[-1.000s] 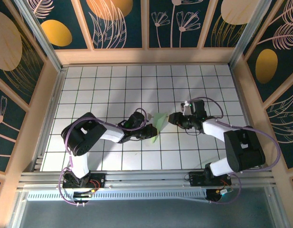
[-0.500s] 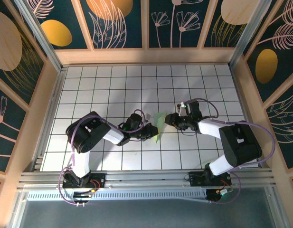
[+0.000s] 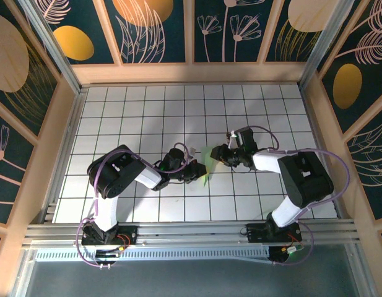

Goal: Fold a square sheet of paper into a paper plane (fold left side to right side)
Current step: Fold the wing for the fifth time at the center of the table.

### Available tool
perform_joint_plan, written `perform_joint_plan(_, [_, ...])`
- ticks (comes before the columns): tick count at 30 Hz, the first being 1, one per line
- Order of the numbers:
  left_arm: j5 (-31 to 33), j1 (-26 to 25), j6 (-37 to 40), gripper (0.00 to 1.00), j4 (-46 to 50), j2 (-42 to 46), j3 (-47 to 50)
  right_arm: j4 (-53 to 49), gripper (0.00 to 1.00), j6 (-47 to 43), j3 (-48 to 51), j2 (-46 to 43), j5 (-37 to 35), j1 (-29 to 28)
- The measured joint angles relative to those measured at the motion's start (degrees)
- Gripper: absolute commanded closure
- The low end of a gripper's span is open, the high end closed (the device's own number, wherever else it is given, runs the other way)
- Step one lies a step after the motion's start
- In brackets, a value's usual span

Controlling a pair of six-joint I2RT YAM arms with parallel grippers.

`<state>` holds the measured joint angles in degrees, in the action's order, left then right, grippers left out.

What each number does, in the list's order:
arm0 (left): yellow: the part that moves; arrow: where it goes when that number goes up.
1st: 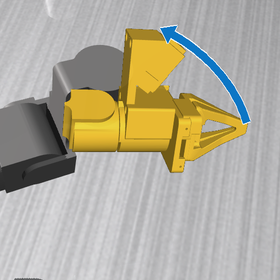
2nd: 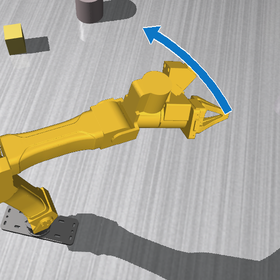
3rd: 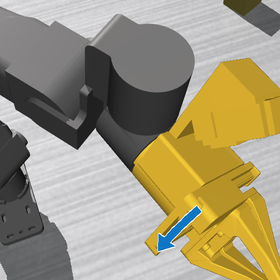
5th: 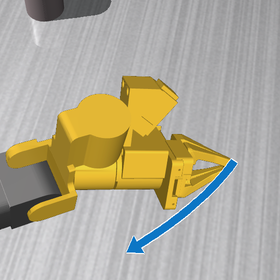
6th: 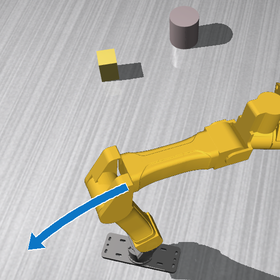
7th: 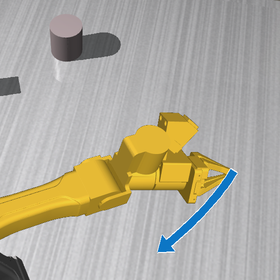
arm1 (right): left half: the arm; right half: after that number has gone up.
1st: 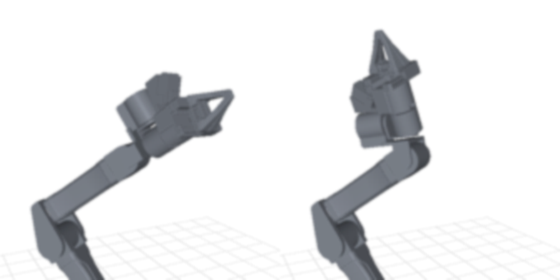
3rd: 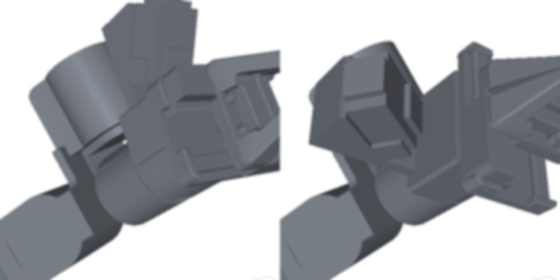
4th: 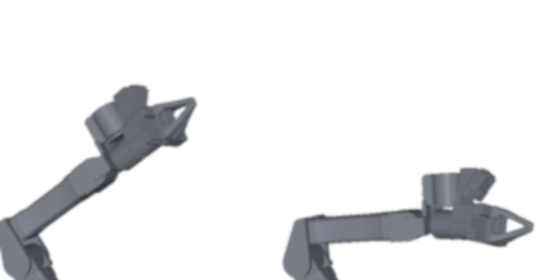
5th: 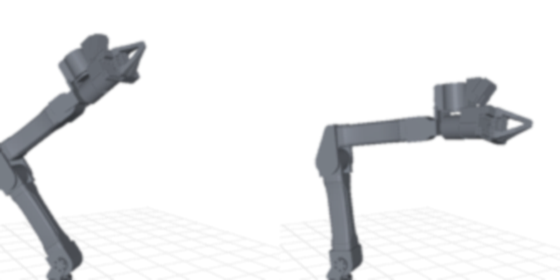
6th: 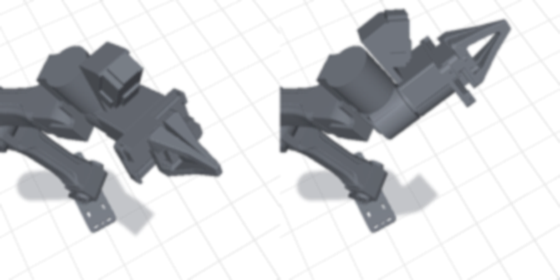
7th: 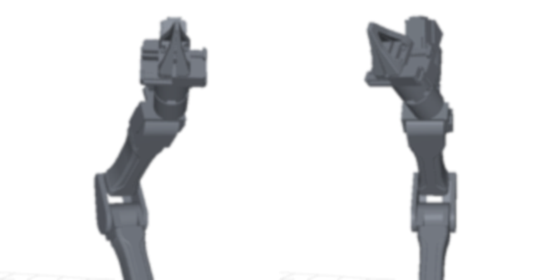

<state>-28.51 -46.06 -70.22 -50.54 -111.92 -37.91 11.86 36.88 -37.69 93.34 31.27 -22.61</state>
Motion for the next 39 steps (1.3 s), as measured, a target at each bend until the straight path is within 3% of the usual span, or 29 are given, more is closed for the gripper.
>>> perform_joint_plan(11, [0.00, 0.00, -1.07, 0.99, -2.14, -1.07, 0.50, 1.70, 0.64, 1.09, -1.22, 3.30, -0.39, -1.03])
perform_joint_plan(22, [0.04, 0.00, -2.05, 0.70, -3.96, -0.83, 1.46, -0.72, 0.65, 1.16, -2.84, 4.35, -2.43, -1.51])
perform_joint_plan(26, [0.63, 0.17, -1.73, 0.64, -3.69, 0.70, 2.40, -1.18, 0.66, 1.16, -3.13, 4.44, -2.73, -1.62])
perform_joint_plan(39, [0.63, 3.08, 0.35, 0.64, -0.66, 2.34, 2.25, -1.42, 0.66, 1.01, -3.21, 4.46, -3.08, -1.86])
